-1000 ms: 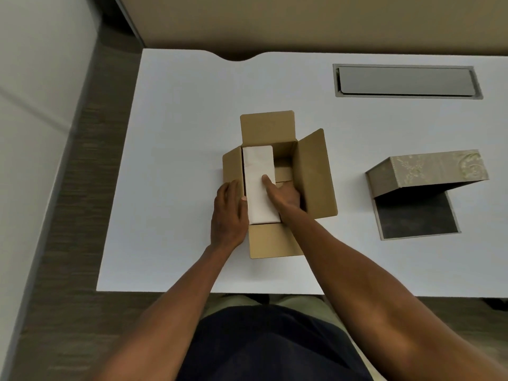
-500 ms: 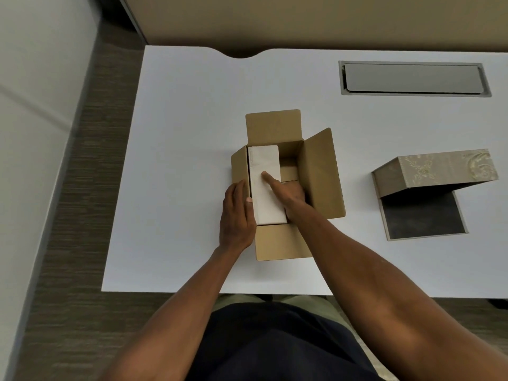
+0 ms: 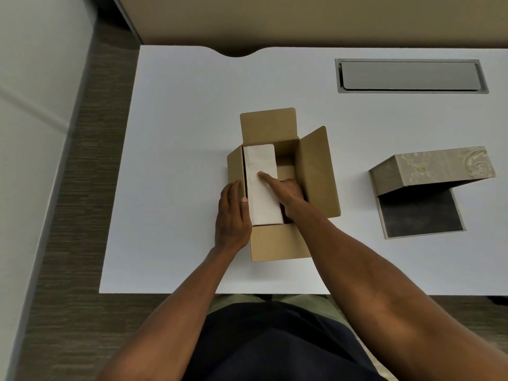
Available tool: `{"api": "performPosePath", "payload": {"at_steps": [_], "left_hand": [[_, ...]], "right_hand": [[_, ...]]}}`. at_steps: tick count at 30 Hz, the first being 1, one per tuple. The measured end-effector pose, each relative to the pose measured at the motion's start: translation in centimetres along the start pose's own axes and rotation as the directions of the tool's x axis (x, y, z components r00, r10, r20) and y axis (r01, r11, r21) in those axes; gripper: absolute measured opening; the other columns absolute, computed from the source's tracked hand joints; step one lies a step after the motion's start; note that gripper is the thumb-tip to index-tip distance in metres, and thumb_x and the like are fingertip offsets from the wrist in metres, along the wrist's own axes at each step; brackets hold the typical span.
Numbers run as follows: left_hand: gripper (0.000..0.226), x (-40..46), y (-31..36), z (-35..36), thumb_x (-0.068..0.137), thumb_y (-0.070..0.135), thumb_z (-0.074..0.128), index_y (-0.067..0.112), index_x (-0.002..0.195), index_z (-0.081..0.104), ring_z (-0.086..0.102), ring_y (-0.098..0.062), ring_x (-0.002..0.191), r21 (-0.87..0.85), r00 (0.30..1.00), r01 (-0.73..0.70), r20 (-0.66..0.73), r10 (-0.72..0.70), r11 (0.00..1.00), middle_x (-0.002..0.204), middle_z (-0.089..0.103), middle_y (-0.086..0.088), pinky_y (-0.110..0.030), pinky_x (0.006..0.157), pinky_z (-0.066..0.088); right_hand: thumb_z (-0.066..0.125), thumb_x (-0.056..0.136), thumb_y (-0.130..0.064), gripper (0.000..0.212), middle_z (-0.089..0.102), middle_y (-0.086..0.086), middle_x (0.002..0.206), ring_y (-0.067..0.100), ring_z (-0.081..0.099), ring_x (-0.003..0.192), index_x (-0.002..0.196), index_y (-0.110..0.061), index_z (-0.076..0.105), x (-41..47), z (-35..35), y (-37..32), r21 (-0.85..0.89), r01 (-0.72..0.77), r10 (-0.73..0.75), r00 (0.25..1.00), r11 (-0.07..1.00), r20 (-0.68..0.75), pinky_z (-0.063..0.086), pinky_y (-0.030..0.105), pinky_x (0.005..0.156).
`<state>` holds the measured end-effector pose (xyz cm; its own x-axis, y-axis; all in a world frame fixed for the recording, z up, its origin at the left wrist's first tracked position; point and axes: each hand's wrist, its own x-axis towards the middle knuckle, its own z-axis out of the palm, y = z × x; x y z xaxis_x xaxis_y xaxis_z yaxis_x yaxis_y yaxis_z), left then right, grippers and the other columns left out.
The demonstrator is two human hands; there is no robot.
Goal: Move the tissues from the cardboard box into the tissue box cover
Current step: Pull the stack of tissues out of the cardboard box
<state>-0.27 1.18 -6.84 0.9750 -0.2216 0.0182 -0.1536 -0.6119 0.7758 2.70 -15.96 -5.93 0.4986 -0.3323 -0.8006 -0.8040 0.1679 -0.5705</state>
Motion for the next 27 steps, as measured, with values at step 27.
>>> {"api": "performPosePath", "payload": {"at_steps": [27], "left_hand": [[0.048,0.0,0.4,-0.4,0.108,0.026,0.037,0.010,0.153,0.038,0.050,-0.028,0.135,0.042,1.000,0.010,0.023,-0.010,0.999,0.153,0.043,-0.014,-0.042,0.101,0.055]], "right_hand": [[0.082,0.068,-0.070,0.089,0.061,0.007,0.122,0.025,0.065,0.106,0.130,-0.019,0.043,-1.0,0.3,0.2,0.020,0.116,-0.116,0.993,0.993,-0.011,0.058,0.046,0.094]]}}
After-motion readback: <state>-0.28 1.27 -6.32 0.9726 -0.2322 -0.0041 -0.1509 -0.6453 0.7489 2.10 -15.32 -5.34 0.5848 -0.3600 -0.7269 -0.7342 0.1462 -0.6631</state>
